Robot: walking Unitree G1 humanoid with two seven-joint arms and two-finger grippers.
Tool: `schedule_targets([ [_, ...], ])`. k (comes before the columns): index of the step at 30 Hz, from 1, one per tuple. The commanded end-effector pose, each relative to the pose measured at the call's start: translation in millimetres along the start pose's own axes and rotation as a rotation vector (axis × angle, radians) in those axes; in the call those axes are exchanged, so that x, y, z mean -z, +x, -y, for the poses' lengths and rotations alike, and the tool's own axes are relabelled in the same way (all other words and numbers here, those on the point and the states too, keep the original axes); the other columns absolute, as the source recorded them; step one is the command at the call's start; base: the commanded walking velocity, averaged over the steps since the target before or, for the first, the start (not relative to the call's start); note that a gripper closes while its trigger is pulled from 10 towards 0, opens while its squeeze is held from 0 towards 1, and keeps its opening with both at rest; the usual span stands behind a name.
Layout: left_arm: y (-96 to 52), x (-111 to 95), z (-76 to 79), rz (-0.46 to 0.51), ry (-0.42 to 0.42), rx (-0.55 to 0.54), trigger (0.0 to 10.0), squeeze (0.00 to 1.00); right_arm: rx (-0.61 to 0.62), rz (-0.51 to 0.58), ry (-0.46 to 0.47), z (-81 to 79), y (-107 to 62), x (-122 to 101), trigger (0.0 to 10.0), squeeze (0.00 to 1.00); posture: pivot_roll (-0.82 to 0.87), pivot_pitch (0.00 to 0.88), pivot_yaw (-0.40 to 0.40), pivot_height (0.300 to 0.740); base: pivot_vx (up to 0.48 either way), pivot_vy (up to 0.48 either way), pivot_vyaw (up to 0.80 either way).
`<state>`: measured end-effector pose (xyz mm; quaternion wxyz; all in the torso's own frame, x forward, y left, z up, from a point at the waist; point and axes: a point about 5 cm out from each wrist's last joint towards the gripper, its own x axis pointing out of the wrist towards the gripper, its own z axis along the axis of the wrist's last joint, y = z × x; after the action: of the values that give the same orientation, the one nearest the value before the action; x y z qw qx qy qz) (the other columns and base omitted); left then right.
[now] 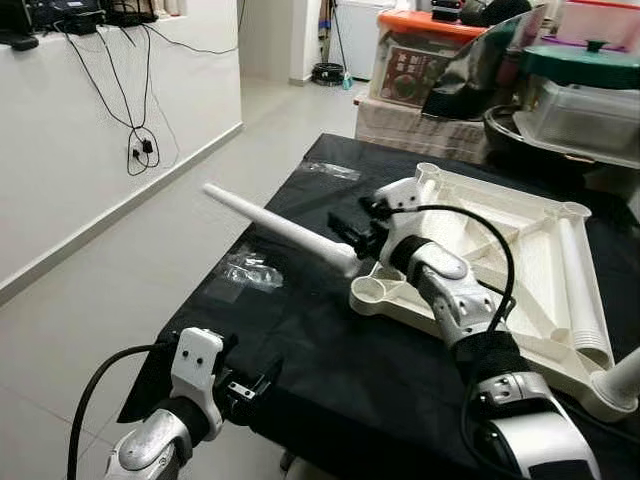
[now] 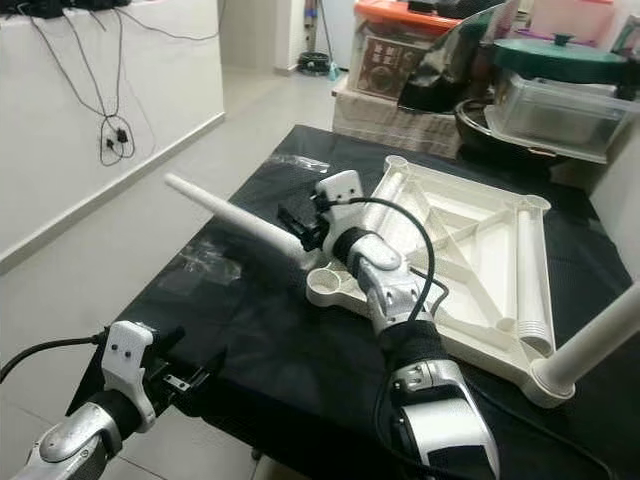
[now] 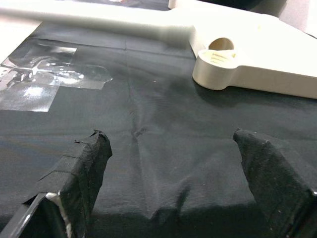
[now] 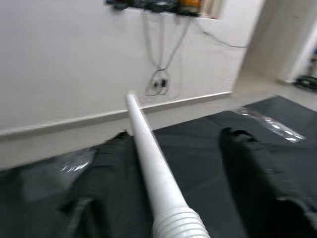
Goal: Building children table
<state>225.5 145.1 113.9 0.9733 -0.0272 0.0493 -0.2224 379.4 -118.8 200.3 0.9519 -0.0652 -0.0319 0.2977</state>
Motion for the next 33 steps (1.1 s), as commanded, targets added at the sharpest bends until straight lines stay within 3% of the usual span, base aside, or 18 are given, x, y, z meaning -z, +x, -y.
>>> schedule_targets([
  [1,-1.3,1.1,-0.8,0.004,-0.011,-0.013,10.0,0.00,-0.018,0.006,-0.019,-4.0,-0.3,1.6,0.0,0.00,0.07,0.000,-0.107,0.740,0.000,0.000,0.00],
  [7,-4.0,0.7,-4.0,0.007,-0.002,-0.043,10.0,0.00,-0.045,0.015,-0.009,-18.1,2.2,3.9,0.0,0.00,0.08,0.000,-0.111,0.740,0.000,0.000,0.00],
  [8,-4.4,0.4,-5.9,0.011,0.007,-0.060,10.0,0.00,-0.062,0.024,0.002,-30.9,2.8,6.9,0.0,0.00,0.08,0.000,-0.111,0.740,0.000,0.000,0.00],
  [10,-4.1,0.0,-6.6,0.013,0.008,-0.066,10.0,0.00,-0.049,0.028,0.014,-34.9,2.9,9.1,0.0,0.00,0.08,0.000,-0.108,0.740,0.000,0.000,0.00],
  [23,-3.6,-0.6,-7.8,0.015,0.012,-0.068,10.0,0.00,-0.033,0.032,0.031,-39.7,3.9,13.4,0.0,0.00,0.08,0.000,-0.103,0.740,0.000,0.000,0.00],
  [24,-3.4,-0.9,-8.3,0.016,0.015,-0.068,10.0,0.00,-0.021,0.035,0.033,-39.5,4.6,12.8,10.0,0.00,0.08,0.000,-0.100,0.740,0.000,0.000,0.00],
  [26,-3.4,-0.9,-8.3,0.016,0.015,-0.068,10.0,0.00,-0.021,0.035,0.033,-39.5,4.6,12.8,10.0,0.00,0.08,0.000,-0.100,0.740,0.000,0.000,0.00],
  [27,-2.5,-1.4,-8.7,0.019,0.020,-0.073,10.0,0.00,-0.014,0.064,0.065,-42.4,4.2,10.5,10.0,1.00,0.07,0.000,-0.097,0.740,0.000,0.000,0.00],
  [33,-0.9,-2.1,-10.2,0.023,0.031,-0.086,10.0,0.00,-0.023,0.099,0.103,-51.7,2.2,9.1,10.0,1.00,0.08,0.000,-0.096,0.740,0.000,0.000,0.00],
])
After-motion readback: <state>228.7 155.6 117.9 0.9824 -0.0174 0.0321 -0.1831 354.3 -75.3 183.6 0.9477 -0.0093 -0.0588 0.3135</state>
